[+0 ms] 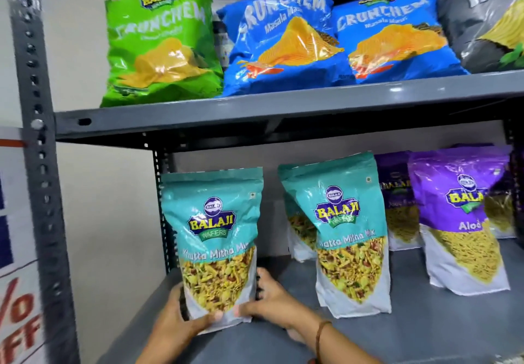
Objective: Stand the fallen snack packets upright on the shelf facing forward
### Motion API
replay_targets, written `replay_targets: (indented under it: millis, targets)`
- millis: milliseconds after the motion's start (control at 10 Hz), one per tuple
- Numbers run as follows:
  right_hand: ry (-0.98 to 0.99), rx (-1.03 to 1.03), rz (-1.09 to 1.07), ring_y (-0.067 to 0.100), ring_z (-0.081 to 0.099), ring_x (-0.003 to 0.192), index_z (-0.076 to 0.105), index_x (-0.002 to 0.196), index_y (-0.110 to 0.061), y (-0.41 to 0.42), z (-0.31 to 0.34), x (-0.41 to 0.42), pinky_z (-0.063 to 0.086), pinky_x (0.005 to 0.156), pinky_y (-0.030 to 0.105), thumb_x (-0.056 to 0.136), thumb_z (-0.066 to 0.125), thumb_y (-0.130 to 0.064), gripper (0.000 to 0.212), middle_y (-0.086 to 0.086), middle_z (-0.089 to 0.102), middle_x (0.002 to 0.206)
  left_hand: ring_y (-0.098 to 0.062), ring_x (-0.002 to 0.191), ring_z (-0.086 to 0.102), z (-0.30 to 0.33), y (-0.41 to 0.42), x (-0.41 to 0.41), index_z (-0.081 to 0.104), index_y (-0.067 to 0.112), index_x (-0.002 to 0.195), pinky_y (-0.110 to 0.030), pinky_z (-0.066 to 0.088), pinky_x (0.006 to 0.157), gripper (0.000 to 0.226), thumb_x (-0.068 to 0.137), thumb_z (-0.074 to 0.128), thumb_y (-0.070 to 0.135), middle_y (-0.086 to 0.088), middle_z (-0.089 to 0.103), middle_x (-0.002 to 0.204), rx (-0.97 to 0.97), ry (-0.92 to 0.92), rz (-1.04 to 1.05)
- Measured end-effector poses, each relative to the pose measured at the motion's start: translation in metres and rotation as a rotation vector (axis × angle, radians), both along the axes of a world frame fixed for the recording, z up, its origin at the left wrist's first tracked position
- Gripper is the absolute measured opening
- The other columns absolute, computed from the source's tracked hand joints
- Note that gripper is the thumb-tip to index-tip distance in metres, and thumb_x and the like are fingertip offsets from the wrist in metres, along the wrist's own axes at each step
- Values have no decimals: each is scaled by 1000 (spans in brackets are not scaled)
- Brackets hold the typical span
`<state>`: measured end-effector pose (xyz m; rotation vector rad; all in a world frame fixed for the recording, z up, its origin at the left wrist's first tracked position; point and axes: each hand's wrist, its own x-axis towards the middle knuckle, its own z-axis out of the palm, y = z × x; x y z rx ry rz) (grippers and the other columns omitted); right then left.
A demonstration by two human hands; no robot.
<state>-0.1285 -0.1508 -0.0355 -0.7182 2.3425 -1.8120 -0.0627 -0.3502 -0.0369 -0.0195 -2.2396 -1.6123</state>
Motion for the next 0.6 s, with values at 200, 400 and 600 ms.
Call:
replay_targets:
  millis: [200, 400, 600]
  targets:
    - [24, -60, 21, 5, 68, 103, 55, 108, -29, 0, -6, 6, 58, 81, 19, 63, 88, -12, 58, -11, 70, 112, -20, 110, 64, 1, -17, 7, 47, 18, 130, -34, 49, 96, 98, 42, 91, 21, -1, 68, 118, 53, -29, -92]
    - [44, -20, -56, 10, 68, 106, 54, 112, -28, -5, -13, 14, 60, 90, 32, 53, 90, -29, 69, -10, 68, 117, -17, 109, 64, -2, -31, 7, 46, 17, 131, -27, 49, 88, 93, 50, 91, 9, 2, 68, 117, 57, -76, -175]
    - [13, -7, -37, 5, 58, 114, 40, 126, -36, -5, -4, 30, 54, 94, 24, 56, 88, -40, 85, -18, 56, 123, -18, 125, 52, -2, -31, 10, 28, 18, 147, -36, 40, 106, 151, 15, 94, 52, 3, 51, 139, -15, 46, -116]
